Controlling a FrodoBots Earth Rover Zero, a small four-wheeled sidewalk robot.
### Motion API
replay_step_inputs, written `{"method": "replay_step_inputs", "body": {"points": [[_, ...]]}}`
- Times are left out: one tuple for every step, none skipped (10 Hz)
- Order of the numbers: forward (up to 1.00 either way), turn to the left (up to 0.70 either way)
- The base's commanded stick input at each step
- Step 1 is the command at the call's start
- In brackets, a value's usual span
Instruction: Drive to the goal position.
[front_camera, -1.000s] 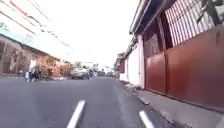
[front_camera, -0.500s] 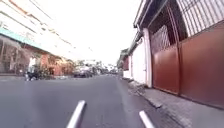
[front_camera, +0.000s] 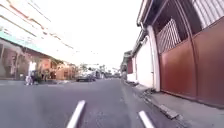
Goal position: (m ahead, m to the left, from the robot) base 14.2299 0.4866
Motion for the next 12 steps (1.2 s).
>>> {"method": "replay_step_inputs", "body": {"points": [[0.85, 0.0], [0.85, 0.0], [0.85, 0.0], [0.85, 0.0], [0.85, 0.0], [0.85, 0.0], [0.85, 0.0], [0.85, 0.0], [0.85, 0.0], [0.85, 0.0], [0.85, 0.0], [0.85, 0.0]]}}
